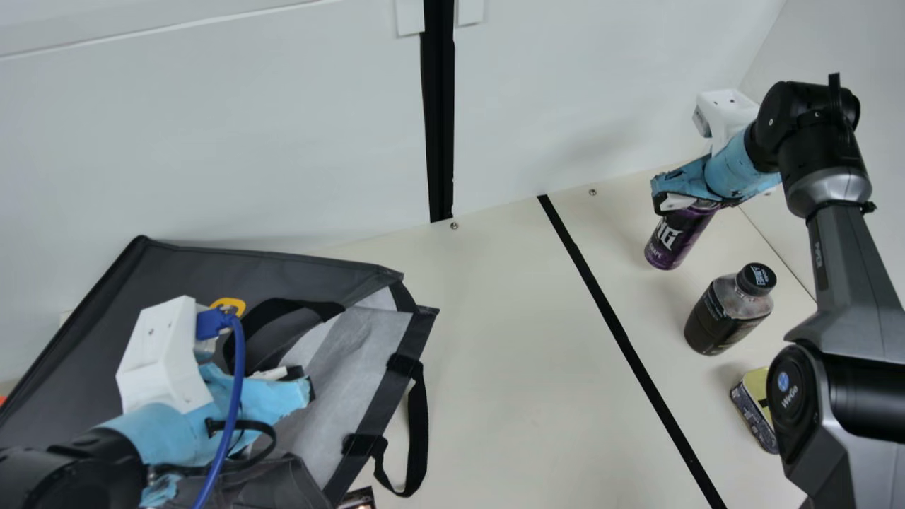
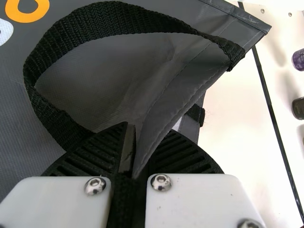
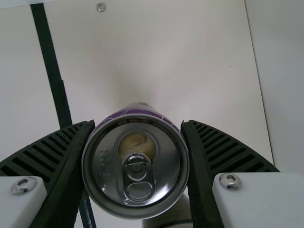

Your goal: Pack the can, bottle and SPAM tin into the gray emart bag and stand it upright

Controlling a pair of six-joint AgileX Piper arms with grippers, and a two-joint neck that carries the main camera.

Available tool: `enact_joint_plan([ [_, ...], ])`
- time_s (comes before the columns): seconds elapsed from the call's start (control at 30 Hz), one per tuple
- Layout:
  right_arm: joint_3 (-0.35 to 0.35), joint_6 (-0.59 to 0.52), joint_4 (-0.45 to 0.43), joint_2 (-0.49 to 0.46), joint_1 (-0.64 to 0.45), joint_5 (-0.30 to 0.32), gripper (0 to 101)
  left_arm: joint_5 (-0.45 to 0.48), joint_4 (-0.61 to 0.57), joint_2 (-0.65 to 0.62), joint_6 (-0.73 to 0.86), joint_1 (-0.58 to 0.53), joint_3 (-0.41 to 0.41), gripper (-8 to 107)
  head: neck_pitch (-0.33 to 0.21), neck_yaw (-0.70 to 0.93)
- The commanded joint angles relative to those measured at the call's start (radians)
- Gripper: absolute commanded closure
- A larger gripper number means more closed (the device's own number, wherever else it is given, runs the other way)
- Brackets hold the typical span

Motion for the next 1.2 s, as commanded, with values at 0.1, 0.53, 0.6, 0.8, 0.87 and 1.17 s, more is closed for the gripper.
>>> enact_joint_plan([
  [0.1, 0.06, -0.029, 0.005, -0.075, 0.006, -0.013, 101, 0.0, 0.0, 0.0, 0.0, 0.0, 0.0, 107, -0.023, -0.001],
  [0.53, 0.227, -0.142, 0.032, -0.282, 0.033, -0.008, 101, 0.0, 0.0, 0.0, 0.0, 0.0, 0.0, 107, -0.023, -0.001],
  [0.6, 0.251, -0.159, 0.037, -0.315, 0.035, -0.003, 101, 0.0, 0.0, 0.0, 0.0, 0.0, 0.0, 107, -0.023, -0.001],
  [0.8, 0.318, -0.214, 0.056, -0.41, 0.036, 0.021, 101, 0.0, 0.0, 0.0, 0.0, 0.0, 0.0, 107, -0.023, -0.001],
  [0.87, 0.343, -0.234, 0.065, -0.44, 0.035, 0.026, 101, 0.0, 0.0, 0.0, 0.0, 0.0, 0.0, 107, -0.023, -0.001],
  [1.17, 0.475, -0.334, 0.109, -0.572, 0.032, 0.026, 101, 0.0, 0.0, 0.0, 0.0, 0.0, 0.0, 107, -0.023, -0.001],
])
